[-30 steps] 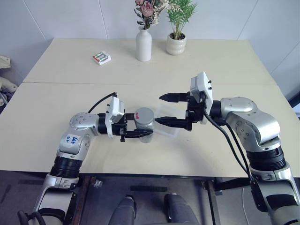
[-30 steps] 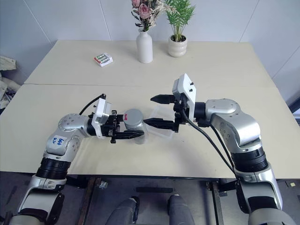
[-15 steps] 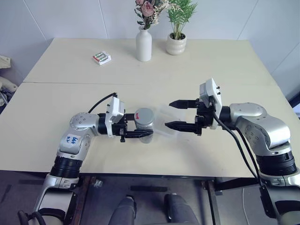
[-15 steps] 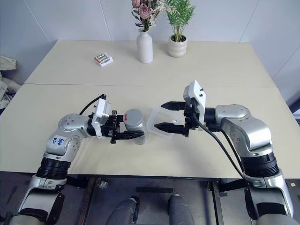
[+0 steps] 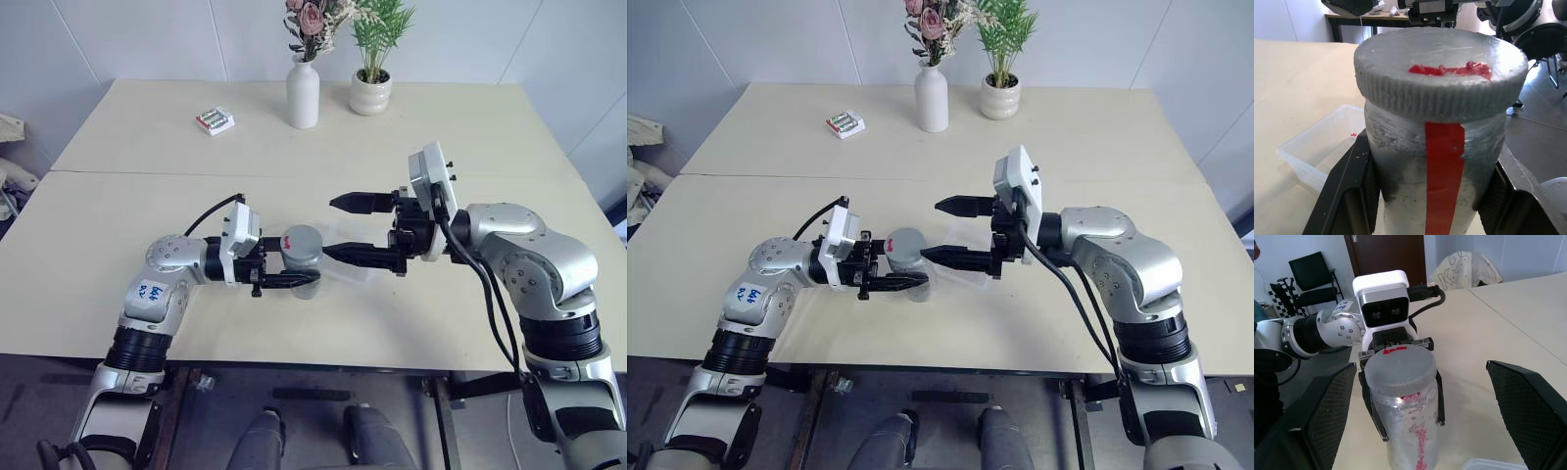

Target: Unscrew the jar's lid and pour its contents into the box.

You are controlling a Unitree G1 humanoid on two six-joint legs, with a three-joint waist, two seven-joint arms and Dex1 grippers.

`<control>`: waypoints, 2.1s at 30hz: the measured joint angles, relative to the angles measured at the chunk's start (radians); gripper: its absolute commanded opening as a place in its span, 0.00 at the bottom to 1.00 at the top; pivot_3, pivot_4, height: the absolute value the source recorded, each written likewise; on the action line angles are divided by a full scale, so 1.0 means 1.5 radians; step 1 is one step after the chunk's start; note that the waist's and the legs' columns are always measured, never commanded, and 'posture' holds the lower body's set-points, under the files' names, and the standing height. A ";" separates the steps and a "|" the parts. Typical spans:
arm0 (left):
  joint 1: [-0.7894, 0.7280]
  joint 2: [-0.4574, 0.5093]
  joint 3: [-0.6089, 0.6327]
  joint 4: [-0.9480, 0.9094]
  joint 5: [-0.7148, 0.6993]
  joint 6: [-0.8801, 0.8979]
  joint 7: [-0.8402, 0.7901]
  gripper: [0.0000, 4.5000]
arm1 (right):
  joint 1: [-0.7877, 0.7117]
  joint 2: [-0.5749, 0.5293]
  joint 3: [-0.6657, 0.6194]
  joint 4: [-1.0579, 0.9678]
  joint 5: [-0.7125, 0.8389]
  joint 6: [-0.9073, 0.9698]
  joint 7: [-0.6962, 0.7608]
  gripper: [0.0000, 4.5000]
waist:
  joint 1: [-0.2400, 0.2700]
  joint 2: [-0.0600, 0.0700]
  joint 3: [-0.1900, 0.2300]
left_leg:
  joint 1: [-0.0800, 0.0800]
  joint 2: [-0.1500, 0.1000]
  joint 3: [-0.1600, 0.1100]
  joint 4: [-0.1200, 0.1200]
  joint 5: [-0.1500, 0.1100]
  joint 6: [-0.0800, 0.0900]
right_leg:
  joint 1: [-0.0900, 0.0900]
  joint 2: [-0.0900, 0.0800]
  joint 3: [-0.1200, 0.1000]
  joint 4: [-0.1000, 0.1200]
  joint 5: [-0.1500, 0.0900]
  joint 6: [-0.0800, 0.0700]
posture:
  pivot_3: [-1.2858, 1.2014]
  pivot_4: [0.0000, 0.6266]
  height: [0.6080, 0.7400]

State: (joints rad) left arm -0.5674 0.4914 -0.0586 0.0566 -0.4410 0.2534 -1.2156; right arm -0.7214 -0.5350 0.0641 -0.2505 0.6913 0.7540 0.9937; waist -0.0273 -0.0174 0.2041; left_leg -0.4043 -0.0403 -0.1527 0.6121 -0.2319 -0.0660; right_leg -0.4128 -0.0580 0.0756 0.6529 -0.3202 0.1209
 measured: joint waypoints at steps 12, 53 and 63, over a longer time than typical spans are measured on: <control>0.000 0.000 0.000 0.000 0.000 0.000 0.000 0.47 | -0.011 0.039 0.059 -0.001 -0.026 -0.005 -0.015 1.00 | -0.001 0.000 0.000 | 0.000 0.000 0.000 0.000 0.000 0.000 | 0.000 0.000 0.000 0.000 0.000 0.000 | 0.52 0.24 1.00; 0.000 0.000 0.000 -0.003 0.000 0.006 0.002 0.47 | -0.033 0.083 0.101 0.044 -0.095 -0.053 0.000 0.73 | -0.002 0.000 0.000 | 0.000 0.000 0.000 0.000 0.000 0.000 | 0.000 0.000 0.000 0.000 0.000 0.000 | 0.52 0.24 1.00; 0.006 0.001 0.000 -0.007 0.000 0.012 0.003 0.47 | -0.075 0.099 0.059 0.070 -0.075 -0.053 0.000 0.73 | -0.001 0.000 0.000 | 0.000 0.000 0.000 0.000 0.000 0.000 | 0.000 0.000 0.000 0.000 0.000 0.000 | 0.52 0.24 1.00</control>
State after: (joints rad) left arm -0.5583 0.4931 -0.0583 0.0460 -0.4411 0.2709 -1.2110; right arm -0.8344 -0.3868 0.1534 -0.1455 0.5789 0.6746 0.9942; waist -0.0290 -0.0173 0.2041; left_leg -0.4042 -0.0402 -0.1531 0.6119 -0.2319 -0.0661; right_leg -0.4131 -0.0576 0.0755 0.6533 -0.3202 0.1209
